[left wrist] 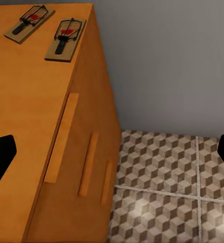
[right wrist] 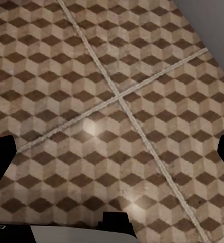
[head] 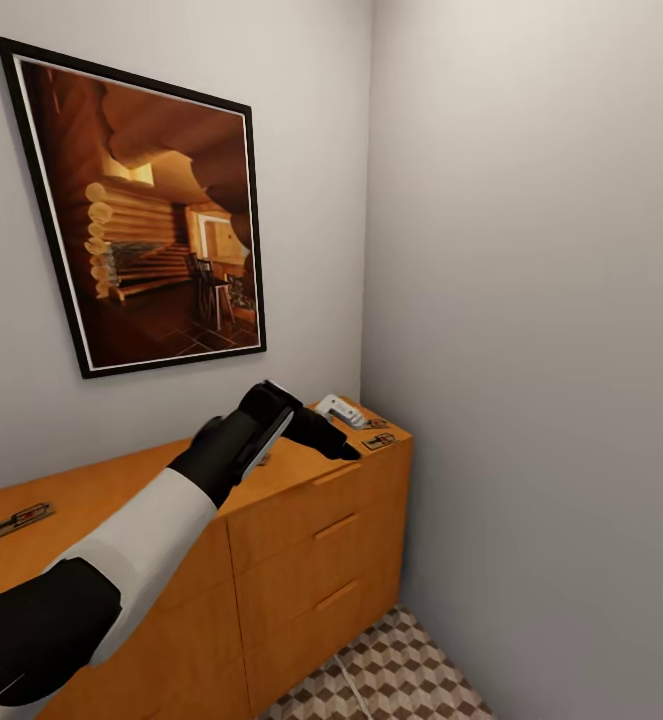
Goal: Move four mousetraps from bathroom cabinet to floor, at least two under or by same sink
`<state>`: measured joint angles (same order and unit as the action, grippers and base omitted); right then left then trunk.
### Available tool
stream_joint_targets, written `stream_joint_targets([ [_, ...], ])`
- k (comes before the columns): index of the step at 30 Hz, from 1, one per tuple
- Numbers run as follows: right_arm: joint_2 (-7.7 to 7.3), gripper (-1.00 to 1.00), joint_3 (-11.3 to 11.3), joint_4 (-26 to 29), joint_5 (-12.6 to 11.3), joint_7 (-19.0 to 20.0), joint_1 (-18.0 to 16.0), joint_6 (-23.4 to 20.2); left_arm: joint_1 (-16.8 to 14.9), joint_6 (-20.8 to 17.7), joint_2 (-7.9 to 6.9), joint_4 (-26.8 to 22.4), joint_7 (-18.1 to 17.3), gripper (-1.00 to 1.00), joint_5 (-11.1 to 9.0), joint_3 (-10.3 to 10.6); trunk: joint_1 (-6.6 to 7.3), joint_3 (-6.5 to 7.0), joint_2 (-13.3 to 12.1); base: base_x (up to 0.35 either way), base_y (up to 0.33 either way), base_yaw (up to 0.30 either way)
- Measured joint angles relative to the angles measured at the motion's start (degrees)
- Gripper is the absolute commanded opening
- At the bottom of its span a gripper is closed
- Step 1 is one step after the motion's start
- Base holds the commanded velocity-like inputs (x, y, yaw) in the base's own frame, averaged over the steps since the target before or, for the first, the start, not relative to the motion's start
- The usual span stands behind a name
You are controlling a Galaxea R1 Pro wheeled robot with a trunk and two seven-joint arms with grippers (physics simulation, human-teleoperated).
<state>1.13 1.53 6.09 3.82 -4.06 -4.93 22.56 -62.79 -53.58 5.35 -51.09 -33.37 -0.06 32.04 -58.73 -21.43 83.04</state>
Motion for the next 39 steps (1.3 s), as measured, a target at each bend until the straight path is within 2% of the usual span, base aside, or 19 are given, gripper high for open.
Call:
stream_joint_targets([
  [6,0.0,1.0,0.0,-0.03,0.0,0.0,0.03,-0.04,0.0,0.14,-0.45,-0.09,-1.39,1.0,-0.01,0.02,0.0,0.0,0.0,0.0,0.0,0.0],
  [12,0.04,1.0,0.06,-0.07,0.0,0.0,-0.01,0.0,0.0,2.8,-1.15,-0.25,-5.32,1.0,0.23,-0.21,0.0,0.0,0.0,0.0,0.0,0.0],
  [19,0.01,1.0,0.08,-0.07,0.0,0.0,0.0,0.0,0.0,3.43,-2.74,-0.37,-10.71,1.0,0.35,-0.41,0.0,0.0,0.0,0.0,0.0,0.0],
  [22,0.04,1.0,0.08,-0.07,-0.02,0.0,0.0,-0.01,0.0,3.54,-3.14,-0.38,-11.93,1.0,0.4,-0.42,0.0,0.0,0.0,0.0,0.0,0.0],
  [39,0.09,1.0,0.08,-0.07,0.0,0.0,0.03,0.0,0.0,4.54,-3.42,-0.3,-12.77,1.0,0.53,-0.4,0.01,0.0,0.0,0.046,0.0,0.0],
])
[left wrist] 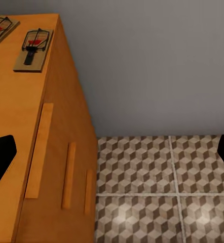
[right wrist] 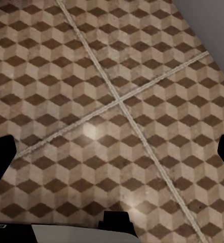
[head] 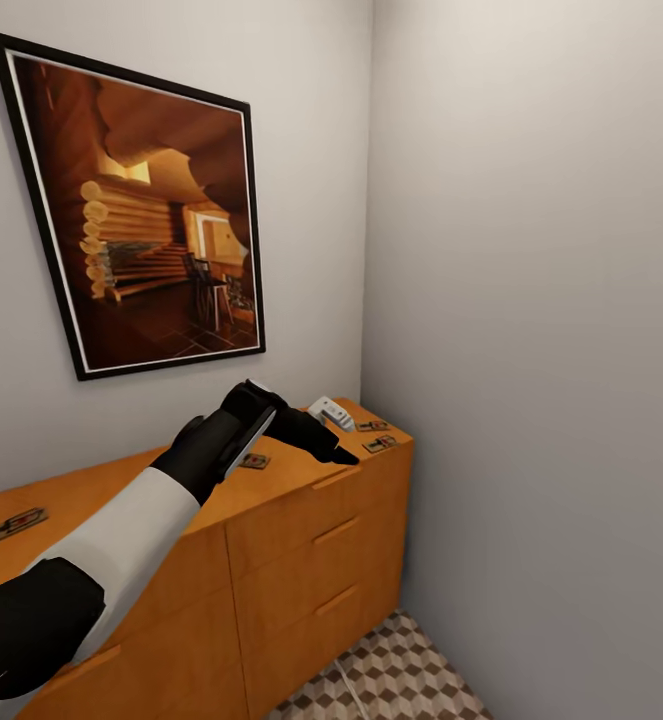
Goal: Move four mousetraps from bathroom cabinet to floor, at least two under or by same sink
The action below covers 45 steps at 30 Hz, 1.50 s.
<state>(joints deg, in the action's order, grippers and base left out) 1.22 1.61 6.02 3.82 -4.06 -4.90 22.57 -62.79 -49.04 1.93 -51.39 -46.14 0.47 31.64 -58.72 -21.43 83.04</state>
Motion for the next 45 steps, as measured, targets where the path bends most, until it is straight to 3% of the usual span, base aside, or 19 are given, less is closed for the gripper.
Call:
stream_joint_targets([
  [24,0.0,1.0,0.0,0.0,-0.07,0.0,0.01,0.0,0.0,0.01,0.03,0.02,-0.01,1.0,0.0,0.04,0.01,0.0,0.0,0.233,0.0,0.0],
  [45,0.0,1.0,0.0,0.0,-0.08,0.0,-0.03,0.0,0.0,-0.26,0.0,0.44,1.14,1.0,1.12,0.44,-0.01,0.0,0.0,0.019,0.0,0.0],
])
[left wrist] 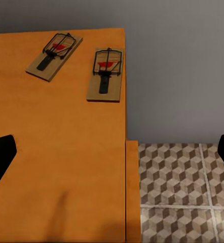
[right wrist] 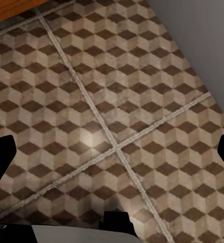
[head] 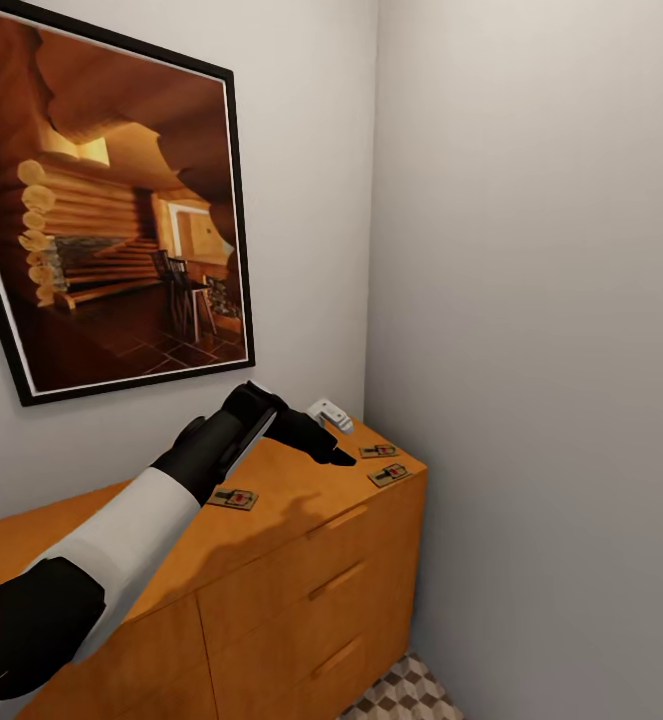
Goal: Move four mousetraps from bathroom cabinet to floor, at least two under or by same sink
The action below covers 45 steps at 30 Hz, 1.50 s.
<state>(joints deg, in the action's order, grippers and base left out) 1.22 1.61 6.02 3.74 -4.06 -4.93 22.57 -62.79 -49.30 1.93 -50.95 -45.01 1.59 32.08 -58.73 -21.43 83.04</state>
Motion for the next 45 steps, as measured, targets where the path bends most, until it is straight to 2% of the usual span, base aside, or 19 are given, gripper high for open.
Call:
stream_joint_targets([
  [32,0.0,1.0,0.03,0.0,0.0,0.08,-0.01,0.0,0.0,-0.33,0.94,-0.08,1.0,1.0,0.56,0.01,0.0,0.0,0.0,0.0,0.0,0.0],
  [45,0.0,1.0,0.08,0.0,0.0,0.16,-0.01,0.0,0.0,-0.32,0.97,0.1,0.92,1.0,0.48,0.01,0.0,-0.66,0.0,0.0,0.0,0.0],
])
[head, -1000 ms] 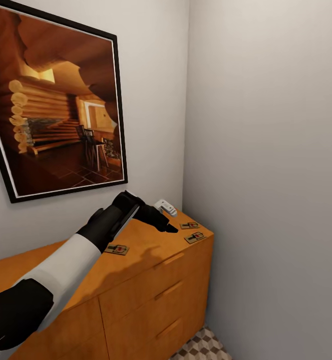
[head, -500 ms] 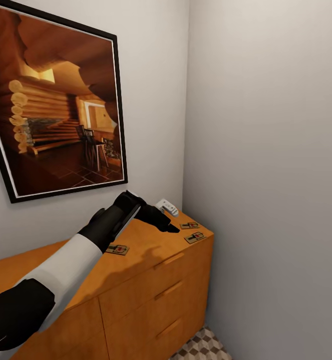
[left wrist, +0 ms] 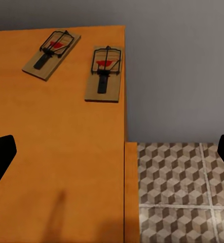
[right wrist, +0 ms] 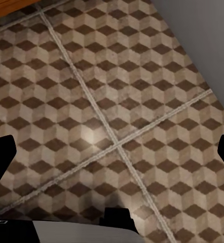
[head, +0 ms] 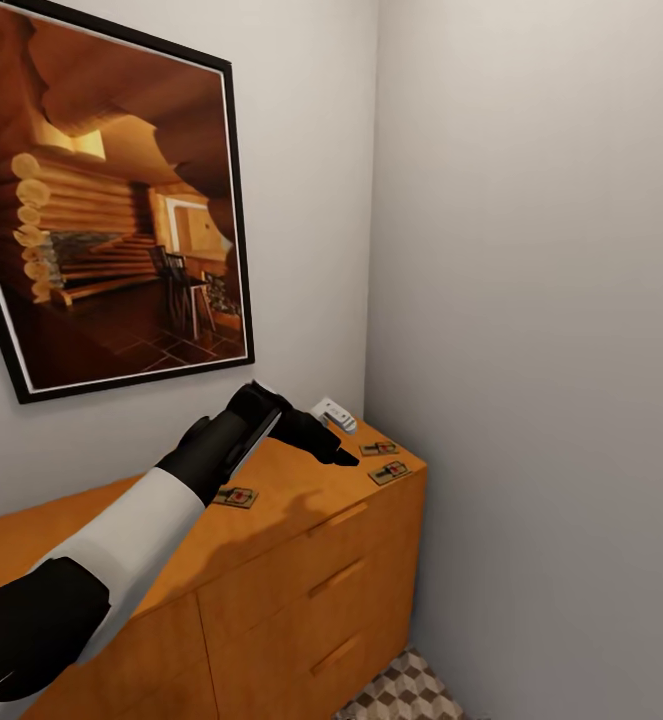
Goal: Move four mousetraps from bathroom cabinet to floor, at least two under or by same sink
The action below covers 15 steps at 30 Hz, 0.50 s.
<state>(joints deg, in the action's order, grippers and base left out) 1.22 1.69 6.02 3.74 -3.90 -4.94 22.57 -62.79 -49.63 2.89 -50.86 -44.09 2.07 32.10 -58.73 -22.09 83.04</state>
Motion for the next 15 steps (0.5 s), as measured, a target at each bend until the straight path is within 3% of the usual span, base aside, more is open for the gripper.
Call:
stream_joint_targets([
  [15,0.01,1.0,0.0,0.0,0.0,0.0,0.0,0.0,0.0,0.0,0.0,0.0,-0.02,1.0,0.0,0.0,0.0,-1.01,0.0,0.004,-0.001,0.0],
])
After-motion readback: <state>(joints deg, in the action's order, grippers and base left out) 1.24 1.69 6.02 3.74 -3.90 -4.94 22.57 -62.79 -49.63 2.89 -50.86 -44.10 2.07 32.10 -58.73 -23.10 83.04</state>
